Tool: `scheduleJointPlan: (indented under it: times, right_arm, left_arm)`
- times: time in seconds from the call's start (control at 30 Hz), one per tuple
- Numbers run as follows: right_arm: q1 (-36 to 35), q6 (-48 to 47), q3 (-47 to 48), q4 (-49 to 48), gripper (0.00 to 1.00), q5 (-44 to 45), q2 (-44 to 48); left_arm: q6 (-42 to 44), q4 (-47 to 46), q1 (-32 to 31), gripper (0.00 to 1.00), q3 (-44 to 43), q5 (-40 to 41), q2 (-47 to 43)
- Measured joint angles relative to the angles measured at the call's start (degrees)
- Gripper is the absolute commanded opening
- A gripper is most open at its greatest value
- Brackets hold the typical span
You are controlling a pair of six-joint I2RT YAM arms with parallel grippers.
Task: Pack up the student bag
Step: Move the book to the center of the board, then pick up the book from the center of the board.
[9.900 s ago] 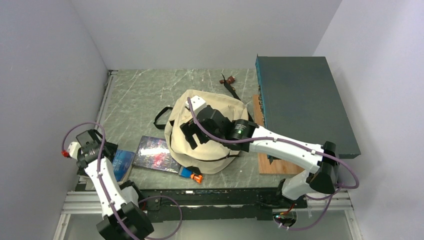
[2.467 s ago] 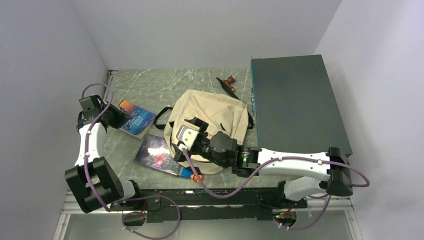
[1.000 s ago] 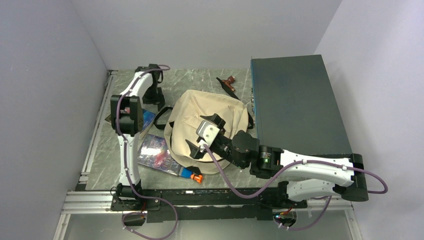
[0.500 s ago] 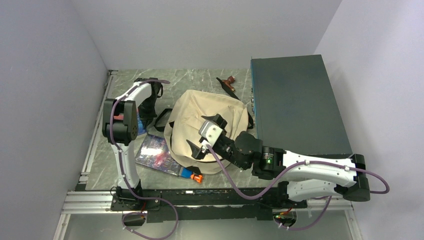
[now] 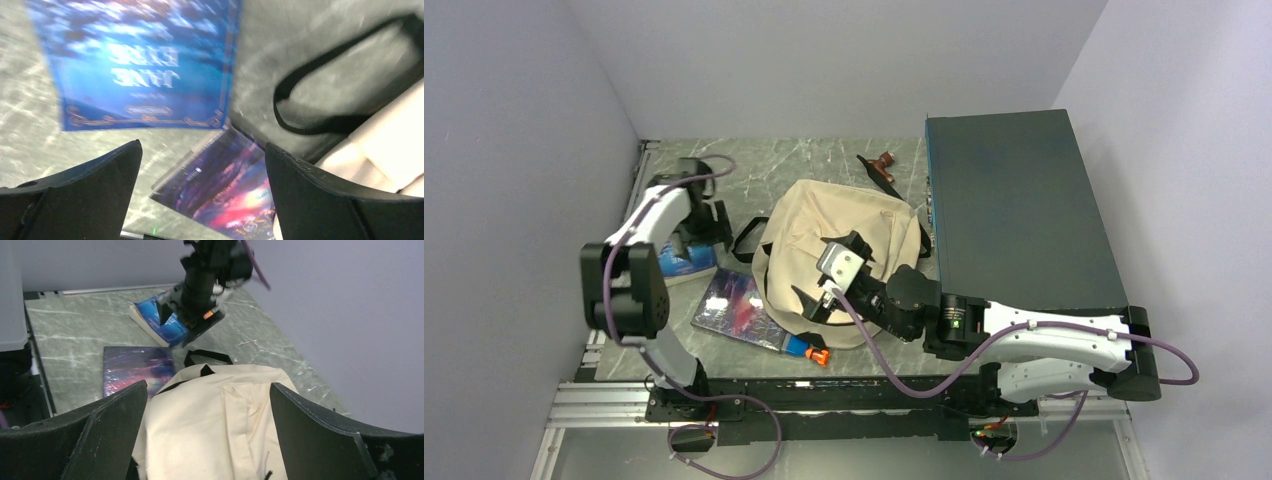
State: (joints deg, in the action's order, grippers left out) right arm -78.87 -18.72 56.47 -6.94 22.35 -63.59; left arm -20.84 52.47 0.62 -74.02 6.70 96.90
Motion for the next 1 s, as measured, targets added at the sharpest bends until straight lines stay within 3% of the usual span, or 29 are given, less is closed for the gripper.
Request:
scheduleJointPlan:
  times: [0.2,0.43,0.57,0.77,1.0]
  right_arm:
    - [0.0,8.9,1.7,0.5,1.0,-1.1,-4.1]
    - [-0.5,19.2,9.5,4.3,1.0,-2.0,-14.1]
    - [-4.0,17.9,9.5,4.9,1.0,0.8,-14.4]
    - [-15.0,13.2,9.2,3.1,1.0,11.8,-15.0]
    - [-17.7,11.9,7.5,-2.5,1.0,21.3,-26.0]
  left_arm:
    - [0.2,-7.4,16.7,1.0,1.0,-5.7,-6.4]
    - [0.1,-10.7,25.9,1.0,9.7,-10.4,-6.5]
    - [0.2,-11.1,27.8,1.0,10.6,-12.2,-5.4]
    - [0.7,-12.4,27.8,0.99,10.6,-15.0,-0.7]
    - [2.0,-12.4,28.2,0.72,10.5,-18.3,3.1]
